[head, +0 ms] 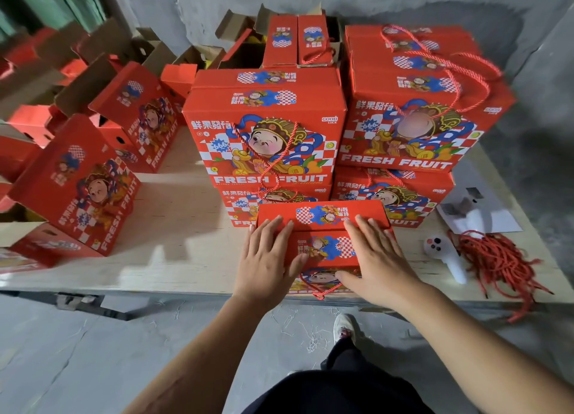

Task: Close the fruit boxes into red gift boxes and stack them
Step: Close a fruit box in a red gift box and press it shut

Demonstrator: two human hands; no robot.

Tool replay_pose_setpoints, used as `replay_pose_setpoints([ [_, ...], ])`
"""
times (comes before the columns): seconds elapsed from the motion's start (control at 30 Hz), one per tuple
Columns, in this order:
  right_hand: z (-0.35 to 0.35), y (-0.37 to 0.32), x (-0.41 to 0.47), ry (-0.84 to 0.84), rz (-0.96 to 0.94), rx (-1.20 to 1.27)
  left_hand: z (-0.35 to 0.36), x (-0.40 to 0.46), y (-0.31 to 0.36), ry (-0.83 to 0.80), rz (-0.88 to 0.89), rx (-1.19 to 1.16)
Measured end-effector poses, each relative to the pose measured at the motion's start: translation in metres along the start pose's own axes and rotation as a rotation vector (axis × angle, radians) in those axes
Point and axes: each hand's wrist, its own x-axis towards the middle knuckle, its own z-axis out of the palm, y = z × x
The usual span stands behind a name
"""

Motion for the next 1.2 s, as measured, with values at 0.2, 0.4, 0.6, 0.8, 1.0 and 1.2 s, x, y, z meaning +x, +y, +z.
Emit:
replay_pose_setpoints([
  [0.2, -0.009, 0.017, -0.009, 0.084, 0.013, 0.070, -0.001, -0.003, -0.004, 0.185, -0.014, -0.096],
  [0.4, -0.005, 0.007, -0.011, 0.180, -0.082, 0.057, 0.003, -0.002, 0.002, 0.178, 0.135, -0.064],
  [0.6, -0.024, 0.015, -0.012, 0.364, 0.085, 0.128, -0.010, 0.003, 0.011, 0.152, 0.027, -0.028],
  [0.8, -0.043, 0.014, -0.013, 0.425, 0.014, 0.253, -0.027, 0.024, 0.022, 0.121, 0.040, -0.006],
  [1.0, -0.043, 0.011, -0.010, 0.250, 0.042, 0.027, -0.032, 0.024, 0.018, 0.025, 0.036, 0.026],
  [1.2, -0.009, -0.015, -0.044, 0.463, 0.524, 0.796, -0.037, 0.020, 0.027, 0.049, -0.072, -0.121],
])
